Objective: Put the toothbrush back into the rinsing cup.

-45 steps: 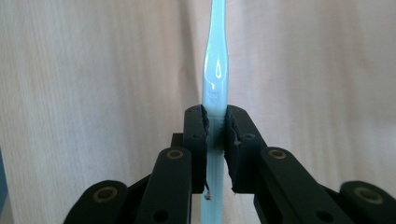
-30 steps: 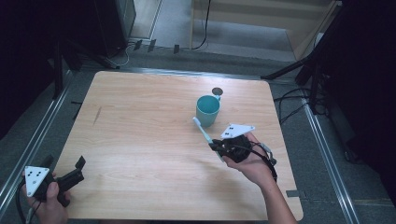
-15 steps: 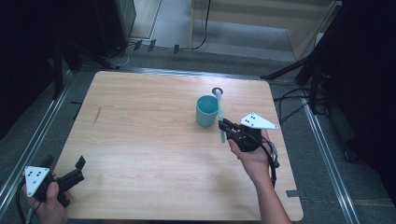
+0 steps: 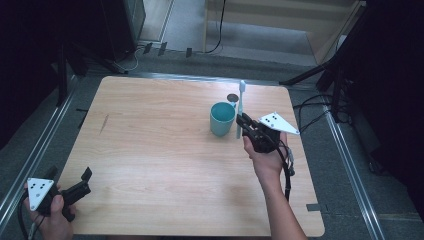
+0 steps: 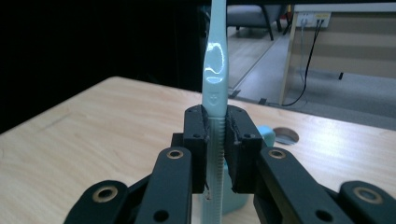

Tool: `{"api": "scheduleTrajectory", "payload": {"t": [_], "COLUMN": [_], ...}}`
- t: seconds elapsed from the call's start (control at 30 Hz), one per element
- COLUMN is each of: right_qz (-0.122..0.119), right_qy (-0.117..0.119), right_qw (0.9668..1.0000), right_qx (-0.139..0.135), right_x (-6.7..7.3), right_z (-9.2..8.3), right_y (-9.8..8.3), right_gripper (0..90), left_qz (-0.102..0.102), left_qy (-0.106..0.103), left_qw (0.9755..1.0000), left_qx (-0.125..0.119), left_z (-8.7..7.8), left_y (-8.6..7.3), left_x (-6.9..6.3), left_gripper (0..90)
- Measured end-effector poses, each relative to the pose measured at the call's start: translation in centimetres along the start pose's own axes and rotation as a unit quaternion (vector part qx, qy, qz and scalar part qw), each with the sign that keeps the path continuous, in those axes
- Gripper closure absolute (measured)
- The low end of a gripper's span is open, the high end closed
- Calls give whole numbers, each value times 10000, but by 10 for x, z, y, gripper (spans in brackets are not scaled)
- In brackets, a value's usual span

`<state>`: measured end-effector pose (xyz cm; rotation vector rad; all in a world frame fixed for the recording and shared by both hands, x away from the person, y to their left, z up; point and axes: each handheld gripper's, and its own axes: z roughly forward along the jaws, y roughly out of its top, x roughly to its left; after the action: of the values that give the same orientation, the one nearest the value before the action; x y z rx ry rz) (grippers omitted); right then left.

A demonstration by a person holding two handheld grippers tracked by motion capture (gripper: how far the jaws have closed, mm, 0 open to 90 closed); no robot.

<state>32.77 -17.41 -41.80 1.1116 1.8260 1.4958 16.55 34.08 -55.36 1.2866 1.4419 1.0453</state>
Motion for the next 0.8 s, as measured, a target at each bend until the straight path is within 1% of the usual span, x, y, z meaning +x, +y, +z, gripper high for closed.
{"api": "scheduleTrajectory", "payload": {"t": [0.07,0.3,0.5,0.63,0.8], "right_qz": [81,254,249,243,382], "right_qy": [-33,-74,-173,-192,-217], "right_qw": [9999,9991,9988,9986,9980], "right_qx": [-76,-326,-385,-420,-449], "right_x": [0,1,6,7,6], "right_z": [3,19,34,44,55], "right_y": [4,17,24,27,28], "right_gripper": [801,801,801,801,801], "left_qz": [4,3,-3,-5,-23], "left_qy": [-3,-9,-6,-12,-11], "left_qw": [10000,10000,10000,10000,10000], "left_qx": [-2,-3,3,3,-6], "left_z": [0,0,0,0,0], "left_y": [0,0,0,0,0], "left_x": [0,0,0,0,0], "left_gripper": [0,0,0,0,0]}}
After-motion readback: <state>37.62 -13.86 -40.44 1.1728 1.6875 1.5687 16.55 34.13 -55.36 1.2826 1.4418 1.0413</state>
